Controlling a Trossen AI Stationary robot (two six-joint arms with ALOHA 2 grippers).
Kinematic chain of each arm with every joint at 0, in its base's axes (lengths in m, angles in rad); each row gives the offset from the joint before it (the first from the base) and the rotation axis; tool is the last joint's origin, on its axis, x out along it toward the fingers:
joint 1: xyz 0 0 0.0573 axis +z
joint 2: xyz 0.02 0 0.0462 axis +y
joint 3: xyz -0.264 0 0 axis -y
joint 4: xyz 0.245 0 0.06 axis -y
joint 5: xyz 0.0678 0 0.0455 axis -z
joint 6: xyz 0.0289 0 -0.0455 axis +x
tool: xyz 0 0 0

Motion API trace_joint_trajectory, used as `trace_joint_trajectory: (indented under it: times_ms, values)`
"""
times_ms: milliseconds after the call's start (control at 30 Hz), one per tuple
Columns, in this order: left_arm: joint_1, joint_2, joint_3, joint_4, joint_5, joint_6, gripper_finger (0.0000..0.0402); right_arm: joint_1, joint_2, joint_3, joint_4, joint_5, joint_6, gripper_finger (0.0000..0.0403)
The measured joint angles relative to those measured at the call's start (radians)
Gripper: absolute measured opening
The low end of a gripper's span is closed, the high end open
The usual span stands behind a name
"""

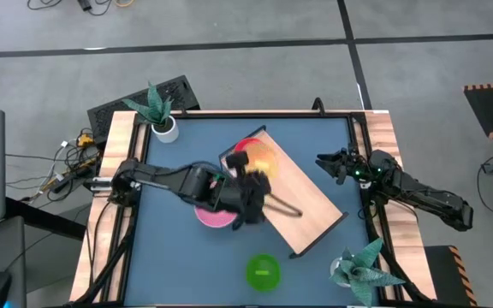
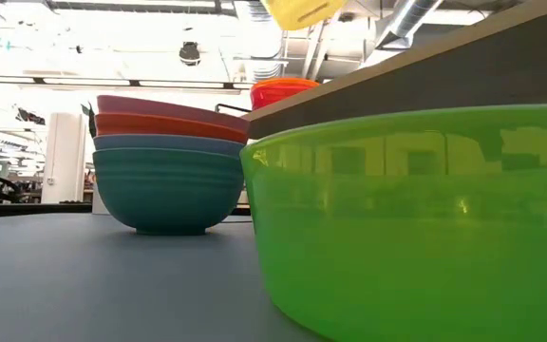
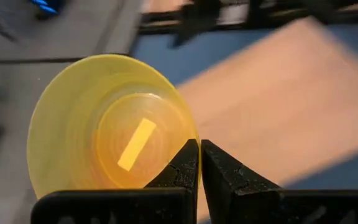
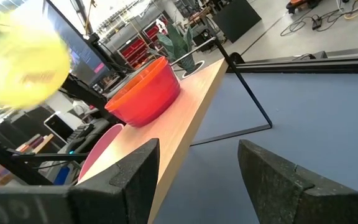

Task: Place and stack bowls onto a shelf
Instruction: Stack the yellow bowl on top of the orange bowl on the shelf

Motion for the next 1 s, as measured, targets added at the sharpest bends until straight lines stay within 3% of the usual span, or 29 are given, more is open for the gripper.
trace_joint_trajectory:
  times_ms: [233, 400, 467, 733, 1000]
  values:
    - [0.152, 0.005, -0.001, -0.054, -0.001, 0.137, 0.0000, 0.000, 0.000, 0.000, 0.000, 0.000, 0.000, 0.0245]
    - [0.248, 0.008, -0.043, -0.130, 0.208, 0.129, 0.0000, 0.000, 0.000, 0.000, 0.000, 0.000, 0.000, 0.0245]
    - [0.256, 0.007, -0.070, -0.153, 0.282, 0.130, 0.0000, 0.000, 0.000, 0.000, 0.000, 0.000, 0.000, 0.0245]
    - [0.246, 0.004, -0.174, -0.074, 0.280, 0.158, 0.0000, 0.000, 0.000, 0.000, 0.000, 0.000, 0.001, 0.0245]
    - [0.247, 0.006, -0.179, -0.063, 0.318, 0.167, 0.0000, 0.000, 0.000, 0.000, 0.000, 0.000, 0.000, 0.0245]
